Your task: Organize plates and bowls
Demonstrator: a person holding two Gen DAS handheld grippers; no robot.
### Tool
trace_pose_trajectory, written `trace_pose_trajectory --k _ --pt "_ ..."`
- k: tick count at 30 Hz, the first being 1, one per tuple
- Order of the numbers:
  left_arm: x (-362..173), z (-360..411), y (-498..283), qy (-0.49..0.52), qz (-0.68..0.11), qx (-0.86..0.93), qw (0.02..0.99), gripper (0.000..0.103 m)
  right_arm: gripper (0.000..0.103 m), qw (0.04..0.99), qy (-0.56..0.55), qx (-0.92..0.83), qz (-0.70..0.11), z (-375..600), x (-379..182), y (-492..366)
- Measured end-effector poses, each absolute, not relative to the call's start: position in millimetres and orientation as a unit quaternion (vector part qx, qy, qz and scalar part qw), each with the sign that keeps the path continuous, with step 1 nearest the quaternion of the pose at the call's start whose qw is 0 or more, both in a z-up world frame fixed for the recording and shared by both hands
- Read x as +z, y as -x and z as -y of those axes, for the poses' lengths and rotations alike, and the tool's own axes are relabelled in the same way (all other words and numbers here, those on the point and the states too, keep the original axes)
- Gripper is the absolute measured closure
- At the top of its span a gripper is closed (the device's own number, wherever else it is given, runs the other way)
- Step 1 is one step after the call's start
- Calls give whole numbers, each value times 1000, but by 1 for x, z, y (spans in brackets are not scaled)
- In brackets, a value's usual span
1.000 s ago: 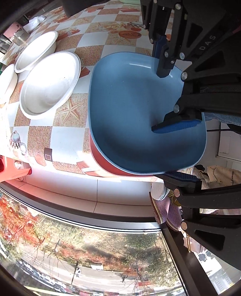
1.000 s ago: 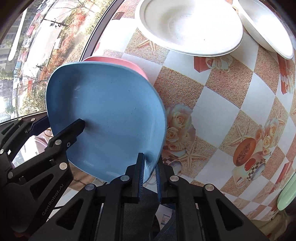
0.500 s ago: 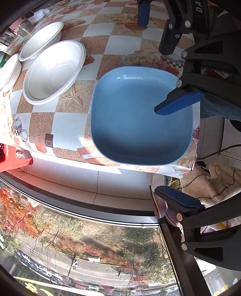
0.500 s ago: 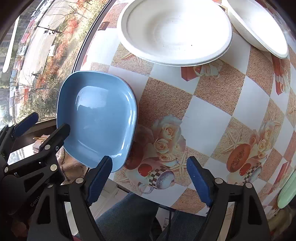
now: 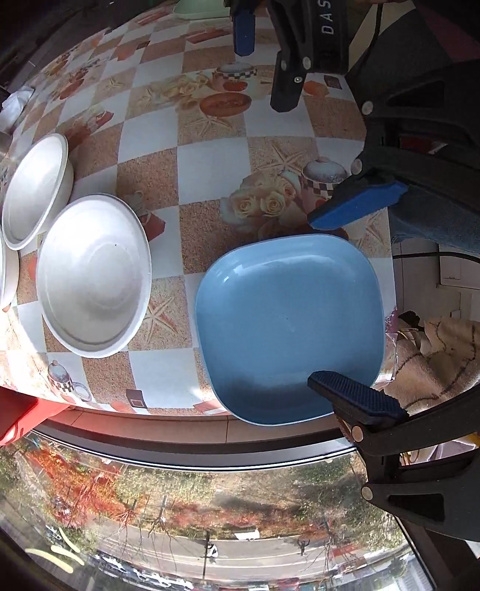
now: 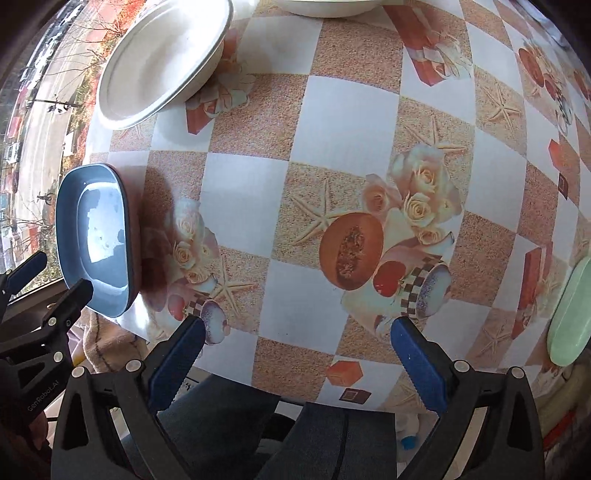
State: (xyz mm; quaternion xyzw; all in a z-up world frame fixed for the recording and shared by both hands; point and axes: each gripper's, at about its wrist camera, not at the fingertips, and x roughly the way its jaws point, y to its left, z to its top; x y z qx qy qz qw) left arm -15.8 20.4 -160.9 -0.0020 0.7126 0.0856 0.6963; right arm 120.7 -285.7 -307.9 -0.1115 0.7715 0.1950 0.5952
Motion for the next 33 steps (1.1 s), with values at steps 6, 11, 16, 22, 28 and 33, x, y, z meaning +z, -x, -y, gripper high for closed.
trace_pose_trajectory --k 6,11,16,22,28,33 --pt "-163 -12 24 -14 -712 69 699 21 2 598 103 182 -774 307 -298 -130" --pt "-157 -10 23 -3 -710 79 700 21 2 591 112 174 -780 317 -302 -135" --pt "-160 -20 28 14 -707 95 700 21 2 582 136 181 -781 305 -303 -125" --pt "-170 -29 33 36 -711 105 694 21 2 573 169 194 -778 283 -305 -120" --pt "-173 -28 34 44 -714 108 690 21 2 565 193 199 -777 255 -310 -107" --pt "-174 -28 28 45 -714 110 690 21 2 561 196 199 -779 245 -316 -106"
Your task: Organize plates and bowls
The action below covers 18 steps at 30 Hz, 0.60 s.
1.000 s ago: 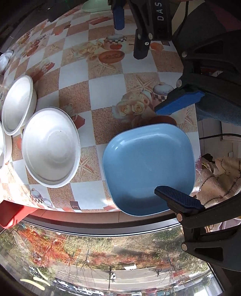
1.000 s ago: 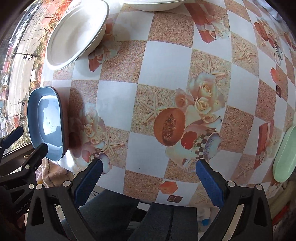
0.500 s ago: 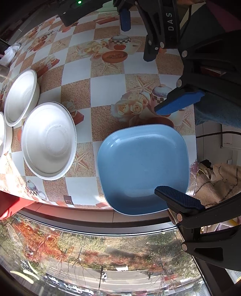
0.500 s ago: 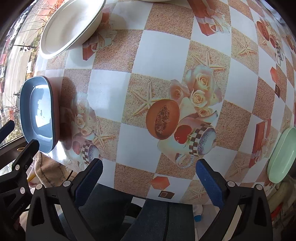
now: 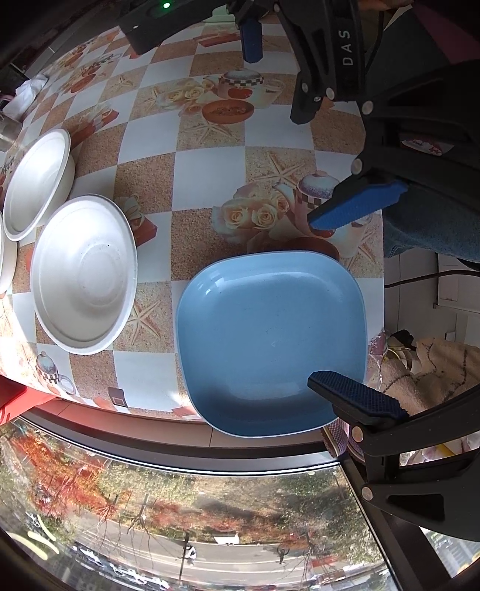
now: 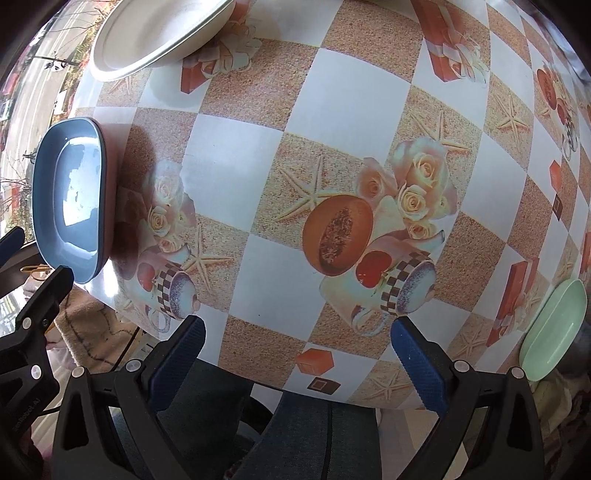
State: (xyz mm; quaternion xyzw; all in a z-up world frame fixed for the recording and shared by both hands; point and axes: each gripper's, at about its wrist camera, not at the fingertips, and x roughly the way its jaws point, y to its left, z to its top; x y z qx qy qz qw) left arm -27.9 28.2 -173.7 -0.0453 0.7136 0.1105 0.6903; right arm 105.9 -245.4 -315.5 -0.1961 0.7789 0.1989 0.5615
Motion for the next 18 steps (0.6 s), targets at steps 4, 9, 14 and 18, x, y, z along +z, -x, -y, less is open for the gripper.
trace_pose_trajectory --k 4,9,14,18 --pt "-172 -27 26 45 -713 113 691 21 2 560 194 196 -781 242 -323 -107" --pt "-169 -30 28 52 -708 125 693 21 2 559 193 194 -783 247 -320 -115" --pt "-171 -29 31 55 -711 131 689 21 2 555 195 197 -784 243 -324 -114" --pt "-172 -23 31 47 -713 122 689 21 2 557 196 201 -781 238 -326 -111"
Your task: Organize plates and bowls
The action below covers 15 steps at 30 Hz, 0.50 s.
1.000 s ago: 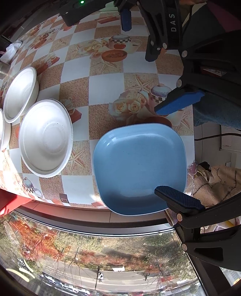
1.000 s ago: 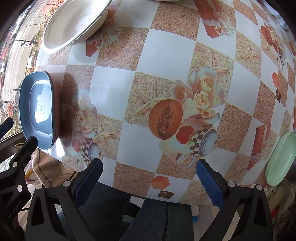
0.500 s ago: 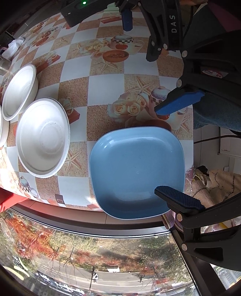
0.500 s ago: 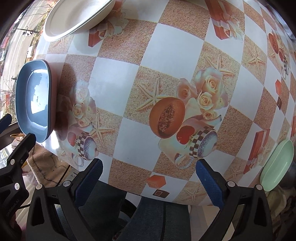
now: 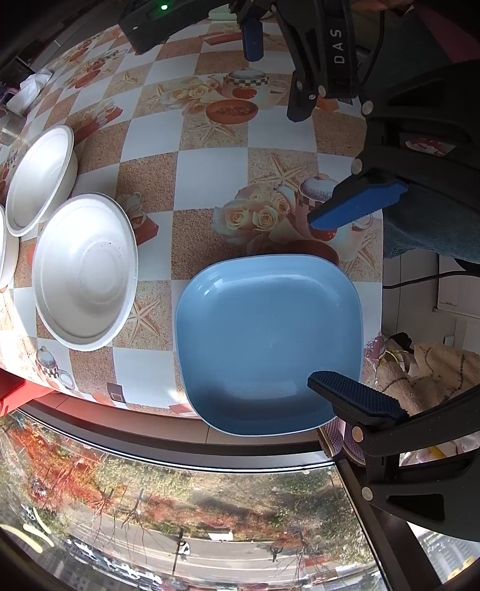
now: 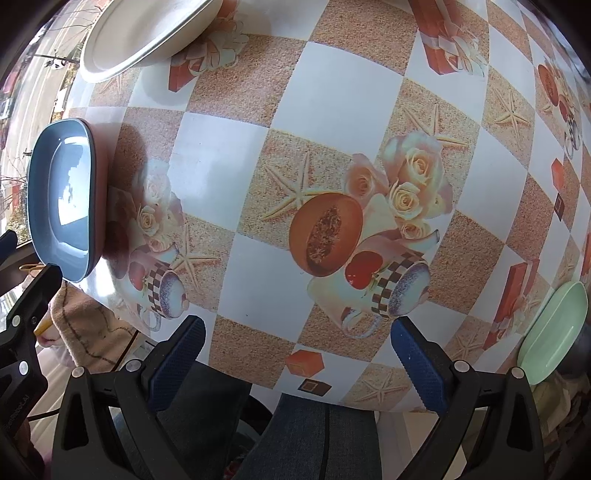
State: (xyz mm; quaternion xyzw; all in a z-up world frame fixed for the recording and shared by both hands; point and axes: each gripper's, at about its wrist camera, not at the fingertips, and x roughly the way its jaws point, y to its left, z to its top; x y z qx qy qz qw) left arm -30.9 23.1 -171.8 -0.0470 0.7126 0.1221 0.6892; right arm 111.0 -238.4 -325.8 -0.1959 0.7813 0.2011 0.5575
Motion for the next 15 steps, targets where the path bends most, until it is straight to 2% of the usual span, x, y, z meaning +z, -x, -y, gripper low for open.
trace_pose_trajectory --k 8,15 --pt "-171 5 8 -3 -715 77 695 21 2 587 154 180 -774 257 -317 -124" --pt "-170 67 -34 -71 -714 -4 696 21 2 627 66 114 -768 326 -308 -151"
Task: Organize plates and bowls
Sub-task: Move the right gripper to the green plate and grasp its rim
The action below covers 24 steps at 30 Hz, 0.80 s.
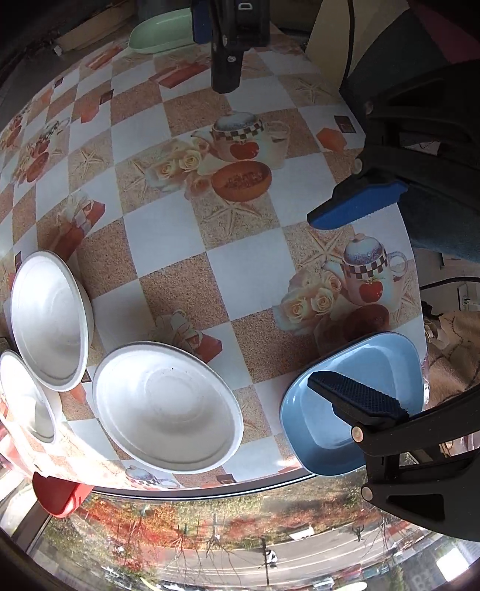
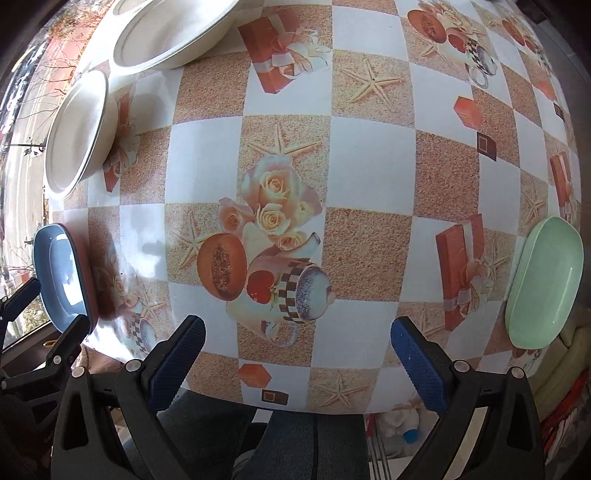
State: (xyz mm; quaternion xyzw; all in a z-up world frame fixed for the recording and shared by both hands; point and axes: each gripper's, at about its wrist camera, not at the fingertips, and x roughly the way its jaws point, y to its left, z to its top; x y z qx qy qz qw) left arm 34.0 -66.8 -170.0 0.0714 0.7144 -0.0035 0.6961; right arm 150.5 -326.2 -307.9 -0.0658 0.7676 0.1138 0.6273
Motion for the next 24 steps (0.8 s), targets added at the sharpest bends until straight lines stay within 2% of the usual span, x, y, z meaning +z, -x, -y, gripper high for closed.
trace_pose_trajectory --k 8,13,19,24 --pt "-171 161 -82 -109 -709 -87 691 21 2 669 -22 -13 -743 459 -290 -178" --pt "-176 206 -88 -127 -715 -121 677 21 2 678 -39 -102 -727 539 -292 -191" --pt "-188 221 -87 -130 -733 -114 658 21 2 669 -19 -162 -725 601 -316 -211" --pt "-189 207 -99 -119 -734 -85 663 21 2 668 -9 -131 -732 611 -343 -218"
